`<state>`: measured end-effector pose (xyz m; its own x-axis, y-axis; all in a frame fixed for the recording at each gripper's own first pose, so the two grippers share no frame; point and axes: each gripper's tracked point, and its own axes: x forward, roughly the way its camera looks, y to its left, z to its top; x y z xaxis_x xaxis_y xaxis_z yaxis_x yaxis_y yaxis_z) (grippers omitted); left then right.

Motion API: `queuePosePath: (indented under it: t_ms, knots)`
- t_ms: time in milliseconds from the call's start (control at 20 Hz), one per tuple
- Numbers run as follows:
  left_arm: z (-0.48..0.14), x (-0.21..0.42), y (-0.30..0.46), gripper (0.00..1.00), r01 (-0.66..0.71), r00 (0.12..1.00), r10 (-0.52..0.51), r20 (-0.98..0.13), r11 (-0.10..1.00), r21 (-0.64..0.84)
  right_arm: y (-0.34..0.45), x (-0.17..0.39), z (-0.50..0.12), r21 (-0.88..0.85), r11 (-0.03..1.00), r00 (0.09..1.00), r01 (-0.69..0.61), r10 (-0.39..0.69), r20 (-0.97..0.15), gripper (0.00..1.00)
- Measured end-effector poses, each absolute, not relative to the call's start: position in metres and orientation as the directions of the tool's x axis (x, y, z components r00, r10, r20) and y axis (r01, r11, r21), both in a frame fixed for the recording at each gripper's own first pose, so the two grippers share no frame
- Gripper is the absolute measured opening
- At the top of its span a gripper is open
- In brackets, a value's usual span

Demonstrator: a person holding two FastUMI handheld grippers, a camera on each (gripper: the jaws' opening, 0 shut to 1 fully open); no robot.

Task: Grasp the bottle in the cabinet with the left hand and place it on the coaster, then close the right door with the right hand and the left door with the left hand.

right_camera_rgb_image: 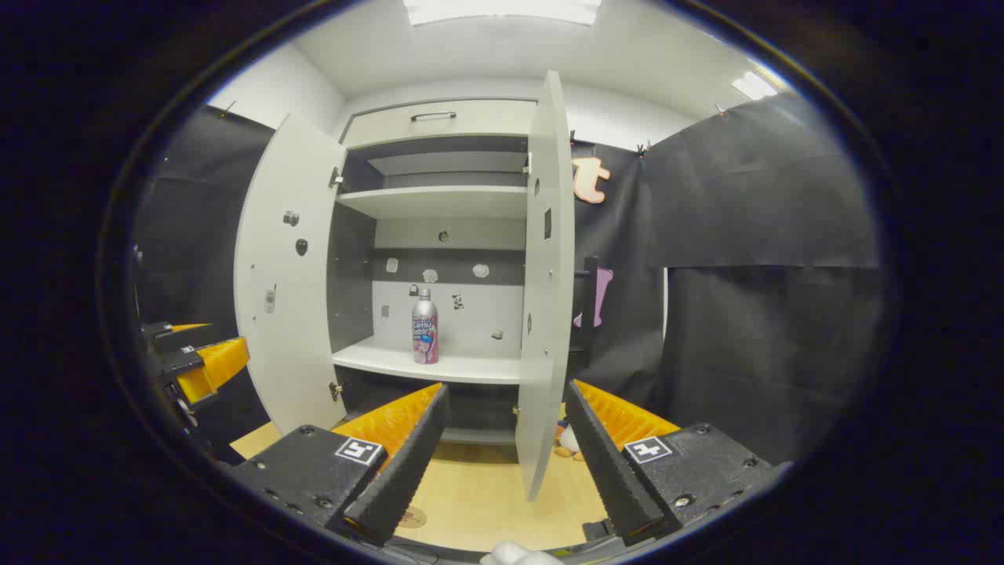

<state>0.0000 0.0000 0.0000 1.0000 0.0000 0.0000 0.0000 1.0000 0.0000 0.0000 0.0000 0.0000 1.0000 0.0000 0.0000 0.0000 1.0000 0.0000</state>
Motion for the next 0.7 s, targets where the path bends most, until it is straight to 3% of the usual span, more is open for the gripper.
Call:
queuePosePath:
  t_ms: [700]
  knots:
    - [0.008, 0.016, 0.003, 0.99, 0.002, 1.0, -0.002, 0.007, 1.0, 0.007, 0.005, 0.013, 0.001, 0.005, 1.0, 1.0, -0.009, 0.009, -0.006, 0.97]
